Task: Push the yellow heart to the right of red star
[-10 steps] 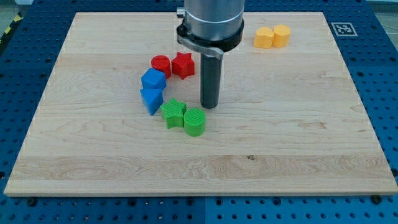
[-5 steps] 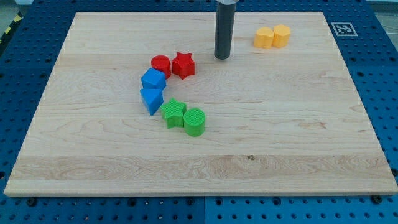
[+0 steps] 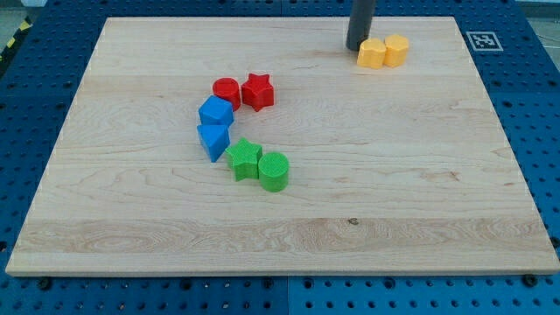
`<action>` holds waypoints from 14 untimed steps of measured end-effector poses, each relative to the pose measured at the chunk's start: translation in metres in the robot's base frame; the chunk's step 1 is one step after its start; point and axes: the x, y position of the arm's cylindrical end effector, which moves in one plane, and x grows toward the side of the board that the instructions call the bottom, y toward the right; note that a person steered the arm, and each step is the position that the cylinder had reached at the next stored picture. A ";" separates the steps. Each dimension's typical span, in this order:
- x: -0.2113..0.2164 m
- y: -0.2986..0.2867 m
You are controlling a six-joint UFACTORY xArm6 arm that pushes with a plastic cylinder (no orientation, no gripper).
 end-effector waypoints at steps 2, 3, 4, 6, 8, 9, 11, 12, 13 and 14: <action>0.040 0.026; 0.041 0.026; 0.043 0.004; 0.052 0.029; 0.069 0.030; 0.070 0.030; 0.084 0.032; 0.076 0.021; 0.051 0.019; 0.062 -0.001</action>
